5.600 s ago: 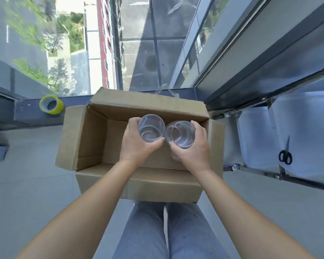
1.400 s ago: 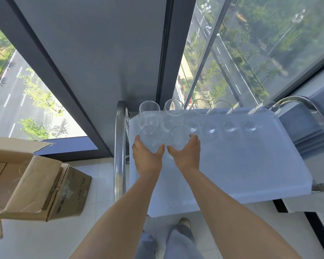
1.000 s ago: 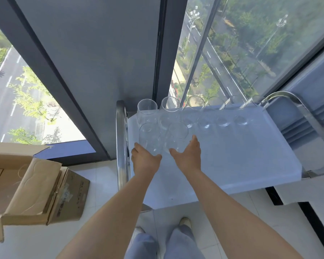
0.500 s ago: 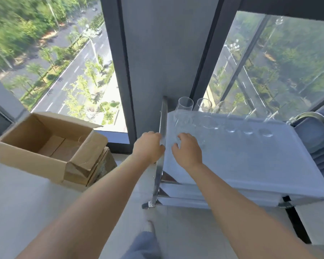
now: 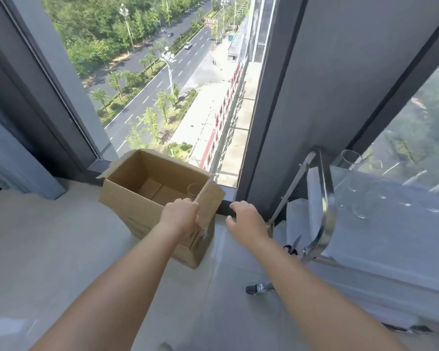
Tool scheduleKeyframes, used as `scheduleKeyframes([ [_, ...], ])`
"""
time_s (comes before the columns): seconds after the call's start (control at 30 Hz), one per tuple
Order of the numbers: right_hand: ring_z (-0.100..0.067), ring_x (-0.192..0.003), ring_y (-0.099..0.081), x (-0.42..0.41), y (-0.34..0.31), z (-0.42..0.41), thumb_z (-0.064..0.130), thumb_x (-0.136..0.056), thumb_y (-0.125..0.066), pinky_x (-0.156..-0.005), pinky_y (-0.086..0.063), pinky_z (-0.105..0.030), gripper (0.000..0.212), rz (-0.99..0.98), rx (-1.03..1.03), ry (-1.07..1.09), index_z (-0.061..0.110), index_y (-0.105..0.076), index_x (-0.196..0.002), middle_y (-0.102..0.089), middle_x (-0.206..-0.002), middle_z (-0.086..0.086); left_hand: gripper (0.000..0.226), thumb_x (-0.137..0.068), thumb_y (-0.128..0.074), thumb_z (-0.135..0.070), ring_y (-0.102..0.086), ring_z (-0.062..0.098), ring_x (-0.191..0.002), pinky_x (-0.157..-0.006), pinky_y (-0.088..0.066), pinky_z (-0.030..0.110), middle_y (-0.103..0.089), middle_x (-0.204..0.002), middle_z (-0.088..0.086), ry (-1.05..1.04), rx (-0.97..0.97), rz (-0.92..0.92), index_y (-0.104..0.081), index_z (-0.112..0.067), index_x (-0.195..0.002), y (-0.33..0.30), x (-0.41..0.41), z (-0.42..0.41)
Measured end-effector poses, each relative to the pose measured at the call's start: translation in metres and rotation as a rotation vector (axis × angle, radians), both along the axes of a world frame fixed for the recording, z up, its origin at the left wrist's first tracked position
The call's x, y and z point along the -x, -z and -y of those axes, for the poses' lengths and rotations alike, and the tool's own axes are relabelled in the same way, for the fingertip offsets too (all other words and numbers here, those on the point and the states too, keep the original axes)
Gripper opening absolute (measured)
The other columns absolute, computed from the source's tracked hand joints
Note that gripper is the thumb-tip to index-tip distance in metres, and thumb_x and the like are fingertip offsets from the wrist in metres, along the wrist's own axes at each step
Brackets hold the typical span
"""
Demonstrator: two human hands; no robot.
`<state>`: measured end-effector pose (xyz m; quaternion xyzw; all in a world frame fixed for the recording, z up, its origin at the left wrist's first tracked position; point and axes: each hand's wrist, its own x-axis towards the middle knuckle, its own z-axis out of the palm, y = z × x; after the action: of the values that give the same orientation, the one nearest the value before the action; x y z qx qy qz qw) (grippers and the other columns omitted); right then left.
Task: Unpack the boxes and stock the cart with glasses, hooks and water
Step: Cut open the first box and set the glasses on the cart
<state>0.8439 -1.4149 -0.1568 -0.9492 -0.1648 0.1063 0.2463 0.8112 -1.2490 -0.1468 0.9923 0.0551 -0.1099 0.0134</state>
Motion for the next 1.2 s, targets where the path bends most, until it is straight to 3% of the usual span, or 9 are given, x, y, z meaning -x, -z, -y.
scheduleKeyframes([
  [0.17,-0.023,-0.106,-0.046,-0.011,0.02,-0.078,0.019,-0.093,-0.042,-0.081,-0.044,-0.034,0.025,-0.027,0.112,-0.015,0.008,-0.056,-0.111,-0.054,-0.109,-0.005,0.027,-0.097,-0.036,-0.023,-0.056,0.027,-0.103,-0.076,-0.043,0.033,-0.058,-0.111,0.007,0.011,-0.001,-0.024,-0.059,-0.013,-0.107,0.022,0.001,-0.092],
  [0.43,-0.025,-0.103,-0.047,-0.057,0.056,-0.139,0.017,-0.095,-0.04,-0.078,-0.039,-0.032,0.021,-0.068,0.19,0.022,0.006,-0.055,-0.104,-0.054,-0.107,-0.008,0.023,-0.096,-0.043,-0.022,-0.058,0.024,-0.1,-0.077,-0.045,0.032,-0.06,-0.109,0.004,0.169,-0.026,-0.085,-0.063,-0.016,-0.105,0.067,-0.05,-0.15],
  [0.6,-0.025,-0.104,-0.046,-0.109,0.098,-0.169,0.014,-0.096,-0.038,-0.07,-0.033,-0.028,0.019,-0.12,0.201,0.059,0.007,-0.055,-0.101,-0.054,-0.105,-0.007,0.024,-0.096,-0.043,-0.022,-0.054,0.026,-0.105,-0.079,-0.043,0.032,-0.058,-0.11,0.005,0.178,0.0,-0.145,-0.062,-0.013,-0.107,0.11,-0.11,-0.168],
  [0.77,-0.025,-0.104,-0.046,-0.145,0.143,-0.195,0.016,-0.096,-0.039,-0.081,-0.04,-0.032,0.021,-0.147,0.206,0.105,0.006,-0.057,-0.103,-0.056,-0.109,-0.008,0.024,-0.096,-0.042,-0.021,-0.053,0.026,-0.106,-0.078,-0.041,0.031,-0.059,-0.112,0.005,0.211,0.064,-0.204,-0.061,-0.013,-0.108,0.161,-0.156,-0.174],
  [0.9,-0.027,-0.107,-0.047,-0.165,0.176,-0.212,0.017,-0.097,-0.041,-0.085,-0.038,-0.033,0.02,-0.151,0.287,0.187,0.008,-0.056,-0.105,-0.056,-0.111,-0.009,0.029,-0.094,-0.047,-0.024,-0.051,0.026,-0.112,-0.088,-0.04,0.033,-0.06,-0.12,0.005,0.241,0.152,-0.31,-0.06,-0.012,-0.118,0.218,-0.183,-0.179],
  [1.1,-0.037,-0.085,-0.055,-0.175,0.219,-0.234,-0.001,-0.08,-0.058,-0.069,-0.039,-0.036,0.006,-0.091,0.217,0.297,0.001,-0.063,-0.083,-0.062,-0.087,-0.016,0.015,-0.09,-0.048,-0.012,-0.053,0.024,-0.105,-0.074,-0.027,0.031,-0.063,-0.109,0.0,0.372,0.136,-0.371,-0.06,-0.017,-0.099,0.273,-0.214,-0.175],
  [1.2,-0.035,-0.094,-0.051,-0.177,0.23,-0.236,0.002,-0.087,-0.051,-0.076,-0.038,-0.037,0.013,-0.157,0.256,0.32,0.001,-0.063,-0.093,-0.061,-0.096,-0.015,0.018,-0.089,-0.047,-0.008,-0.053,0.023,-0.104,-0.082,-0.027,0.032,-0.063,-0.105,-0.001,0.44,0.098,-0.409,-0.059,-0.018,-0.097,0.285,-0.22,-0.172],
])
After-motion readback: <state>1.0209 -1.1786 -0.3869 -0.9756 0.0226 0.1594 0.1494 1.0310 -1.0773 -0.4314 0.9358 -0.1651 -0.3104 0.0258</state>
